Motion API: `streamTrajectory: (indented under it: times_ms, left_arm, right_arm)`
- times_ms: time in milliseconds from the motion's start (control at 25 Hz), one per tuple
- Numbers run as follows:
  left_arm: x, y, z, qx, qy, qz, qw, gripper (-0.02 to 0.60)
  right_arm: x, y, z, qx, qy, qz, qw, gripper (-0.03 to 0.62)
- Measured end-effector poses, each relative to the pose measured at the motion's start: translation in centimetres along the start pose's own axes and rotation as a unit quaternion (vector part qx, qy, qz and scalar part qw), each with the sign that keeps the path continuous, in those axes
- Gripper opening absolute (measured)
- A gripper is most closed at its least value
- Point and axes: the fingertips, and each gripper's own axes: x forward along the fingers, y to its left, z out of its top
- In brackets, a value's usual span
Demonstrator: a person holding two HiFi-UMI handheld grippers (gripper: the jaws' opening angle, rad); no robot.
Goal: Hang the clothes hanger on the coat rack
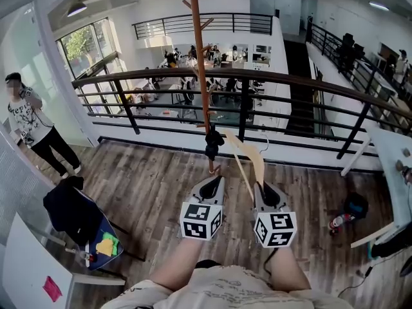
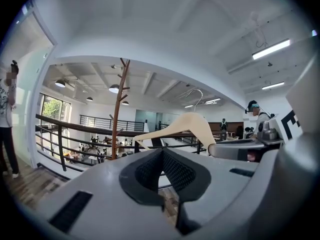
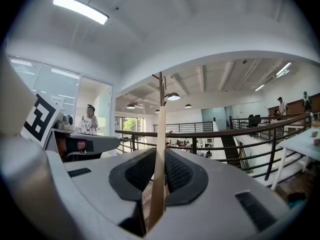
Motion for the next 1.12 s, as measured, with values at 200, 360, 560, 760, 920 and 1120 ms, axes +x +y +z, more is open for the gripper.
streamTrajectory:
  times_ms: [200, 360, 560, 760, 920, 1120]
  left_arm:
    - [0.4, -0.2, -0.3, 0.000, 0.003, 0.004, 1.0000, 0.003]
    - [1.2, -1.0, -0.6, 0.000, 0.005, 0.009, 0.9999, 0.004]
    - [2.4, -0.1, -0.8, 0.000, 0.003, 0.012, 0.9999, 0.003]
    - [4.4, 1.0, -0.8, -0.004, -0.003, 0.014, 0.9999, 0.003]
    - [6.2, 2.0, -0.7, -0.007, -0.007, 0.012, 0.9999, 0.003]
    - [9.3, 3.1, -1.0, -0.011, -0.003, 0.011, 0.9999, 0.003]
  right_arm:
    - [0.0, -0.5, -0.6, 0.002, 0.004, 0.002, 1.000, 0.051]
    - [-0.1, -2.0, -0.7, 0.004, 0.004, 0.002, 1.000, 0.051]
    - [1.3, -2.6, -0.9, 0.001, 0.004, 0.003, 1.000, 0.051]
    - [3.4, -3.4, -0.9, -0.007, 0.003, 0.004, 1.000, 0.051]
    - [5.3, -4.2, -0.8, -0.009, 0.002, 0.000, 1.000, 0.051]
    - [7.8, -5.9, -1.0, -0.010, 0.004, -0.004, 1.000, 0.051]
